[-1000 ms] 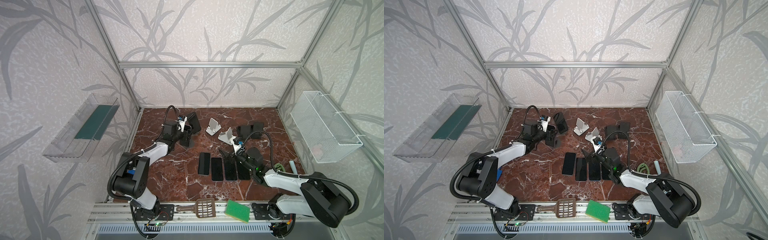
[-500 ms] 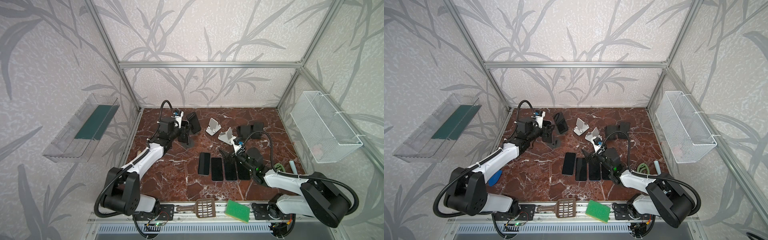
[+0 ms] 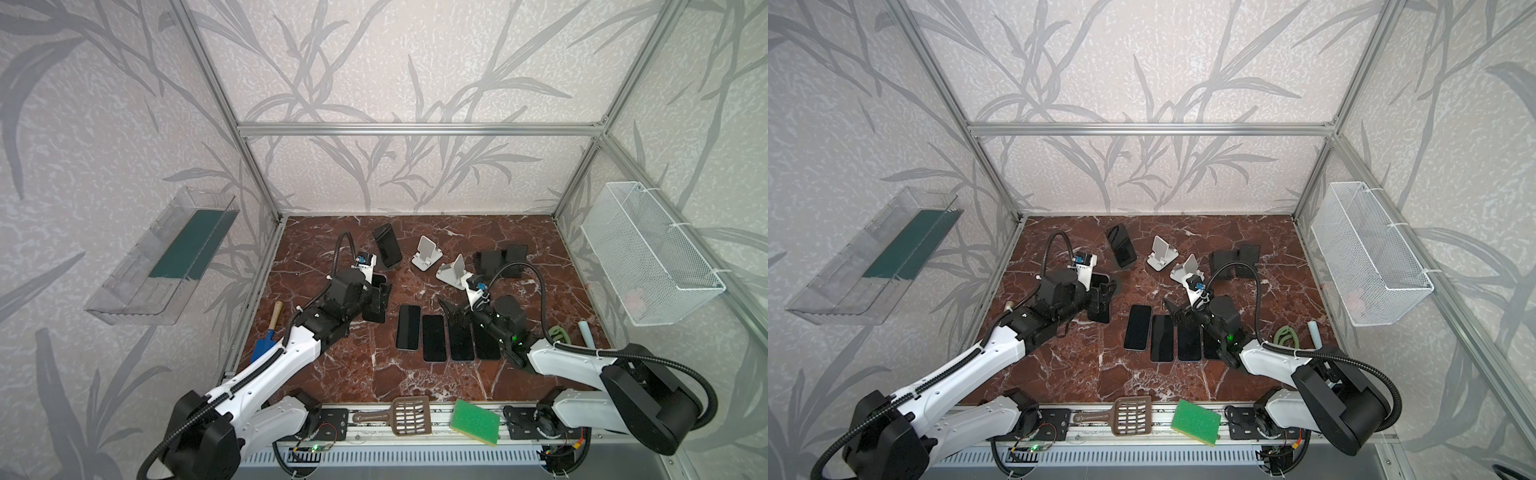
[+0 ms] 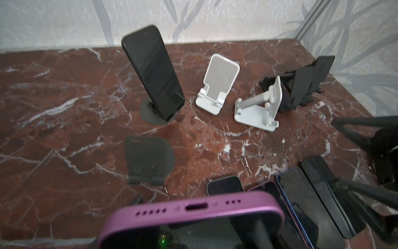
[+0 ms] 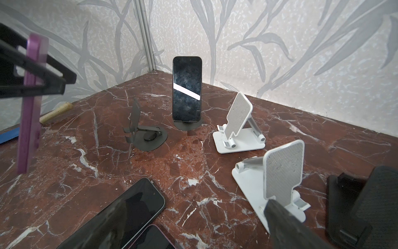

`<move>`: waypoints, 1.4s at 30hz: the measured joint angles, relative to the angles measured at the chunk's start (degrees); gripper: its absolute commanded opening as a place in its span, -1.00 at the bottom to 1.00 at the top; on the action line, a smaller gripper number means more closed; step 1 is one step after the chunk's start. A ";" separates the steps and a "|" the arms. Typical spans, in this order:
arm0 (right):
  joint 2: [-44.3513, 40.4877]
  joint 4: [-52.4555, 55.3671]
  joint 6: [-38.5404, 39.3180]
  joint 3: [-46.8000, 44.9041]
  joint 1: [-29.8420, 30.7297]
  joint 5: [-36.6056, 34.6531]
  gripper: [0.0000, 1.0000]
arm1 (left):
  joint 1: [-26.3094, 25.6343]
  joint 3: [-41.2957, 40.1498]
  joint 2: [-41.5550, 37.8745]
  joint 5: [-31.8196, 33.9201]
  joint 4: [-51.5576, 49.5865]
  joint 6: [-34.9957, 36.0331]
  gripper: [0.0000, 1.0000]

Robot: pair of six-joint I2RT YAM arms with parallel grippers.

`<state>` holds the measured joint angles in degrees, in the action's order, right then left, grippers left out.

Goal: Remove the phone from the phone stand
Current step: Place the phone at the center of the table.

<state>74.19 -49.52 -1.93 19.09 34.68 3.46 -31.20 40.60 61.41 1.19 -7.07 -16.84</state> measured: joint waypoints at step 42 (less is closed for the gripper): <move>0.02 0.02 -0.20 0.00 0.00 -0.24 0.98 | -7.08 -4.50 17.18 5.22 -2.67 -15.06 0.08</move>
<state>74.22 -49.50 -2.13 19.09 34.68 3.22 -38.28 36.10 78.59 6.42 -9.74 -31.90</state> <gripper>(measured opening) 0.991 0.725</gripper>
